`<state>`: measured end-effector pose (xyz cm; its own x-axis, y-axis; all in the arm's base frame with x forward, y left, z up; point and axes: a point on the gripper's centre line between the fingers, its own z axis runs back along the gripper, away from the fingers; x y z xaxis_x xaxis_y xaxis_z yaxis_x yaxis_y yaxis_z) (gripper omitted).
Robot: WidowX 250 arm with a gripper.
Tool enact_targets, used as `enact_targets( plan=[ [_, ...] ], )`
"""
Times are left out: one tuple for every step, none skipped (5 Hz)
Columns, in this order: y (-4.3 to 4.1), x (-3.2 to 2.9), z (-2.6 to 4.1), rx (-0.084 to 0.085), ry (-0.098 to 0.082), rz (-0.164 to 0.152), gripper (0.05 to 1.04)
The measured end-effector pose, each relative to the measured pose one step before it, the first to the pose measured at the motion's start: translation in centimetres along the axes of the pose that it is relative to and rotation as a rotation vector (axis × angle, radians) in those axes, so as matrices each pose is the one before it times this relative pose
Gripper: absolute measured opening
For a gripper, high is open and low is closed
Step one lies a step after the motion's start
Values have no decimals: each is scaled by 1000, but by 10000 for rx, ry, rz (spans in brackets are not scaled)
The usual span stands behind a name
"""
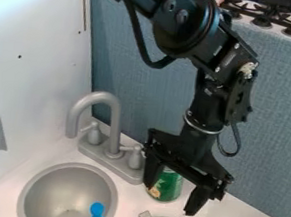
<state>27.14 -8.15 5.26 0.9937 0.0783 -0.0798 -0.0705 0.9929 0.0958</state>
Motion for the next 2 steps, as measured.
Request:
enact_targets(
  plan=[
    [16,-159,-805,101,240,-1,1001],
    [-2546,-482,-316,109,-385,-895,1001]
  ],
)
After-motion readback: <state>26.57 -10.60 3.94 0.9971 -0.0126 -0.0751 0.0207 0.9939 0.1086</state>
